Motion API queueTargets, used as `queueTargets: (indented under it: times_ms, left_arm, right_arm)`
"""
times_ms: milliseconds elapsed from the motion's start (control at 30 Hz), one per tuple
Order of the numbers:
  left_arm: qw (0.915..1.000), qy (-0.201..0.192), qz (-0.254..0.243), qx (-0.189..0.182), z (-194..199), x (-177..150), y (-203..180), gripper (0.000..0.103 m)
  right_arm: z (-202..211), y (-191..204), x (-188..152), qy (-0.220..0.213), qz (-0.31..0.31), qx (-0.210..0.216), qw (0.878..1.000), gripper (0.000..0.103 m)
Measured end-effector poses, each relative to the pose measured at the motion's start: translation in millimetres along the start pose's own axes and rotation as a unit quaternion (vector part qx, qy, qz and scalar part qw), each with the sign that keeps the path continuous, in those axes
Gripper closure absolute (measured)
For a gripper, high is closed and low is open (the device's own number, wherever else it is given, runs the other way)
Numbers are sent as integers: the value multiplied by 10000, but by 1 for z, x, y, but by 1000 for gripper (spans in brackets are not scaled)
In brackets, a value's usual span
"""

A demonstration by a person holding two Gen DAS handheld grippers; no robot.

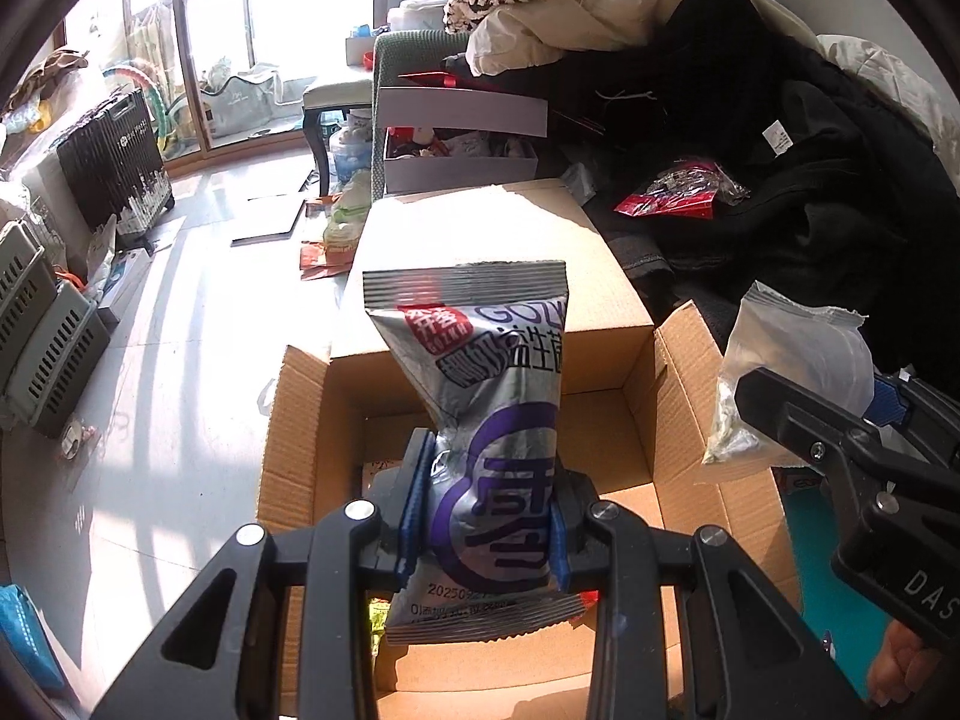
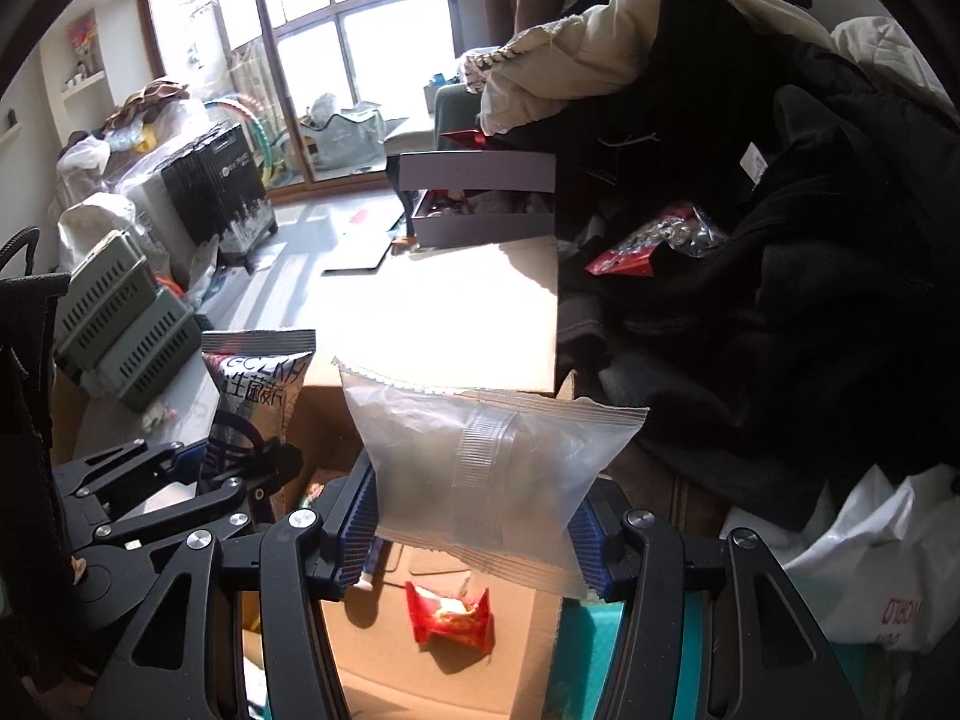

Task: Organize snacks
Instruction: 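Lower both packs into the box and open both tools, then withdraw both open tools from the box back to the teal mat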

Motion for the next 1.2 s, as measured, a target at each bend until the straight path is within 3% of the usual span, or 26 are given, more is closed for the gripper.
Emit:
queueTargets:
  times_ms: [433, 567, 633, 700, 733, 1200]
  left_arm:
    - [9978, 554, -249, 266, -26, -25, -3, 70]
    - [9970, 551, -303, 451, -18, -26, -5, 68]
    - [9968, 553, -336, 478, -13, -25, -7, 62]
    - [9971, 496, -305, 495, -4, -23, -8, 48]
    - [9972, 452, -295, 513, 0, -21, -9, 47]
    - [9971, -293, -221, 666, 106, 4, -22, 46]
  right_arm:
    - [-37, -8, -29, 424, 130, -309, 9985, 45]
    - [-32, -12, -34, 449, 135, -438, 9979, 33]
    - [-28, -13, -34, 454, 179, -545, 9973, 28]
    - [-21, -13, -34, 433, 191, -566, 9973, 28]
    - [-17, -14, -32, 411, 184, -554, 9974, 28]
    - [91, 0, -4, -357, 281, -424, 9981, 28]
Point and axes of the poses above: each gripper's, at about its wrist camera, not at the fingertips, and z roughly against the way its jaws point, y to its left, x to its top, the point moved 6 cm from there along -z, roughly the way its jaws point, and after that the axes turned 9 degrees about -z, right-handed, at the moved point
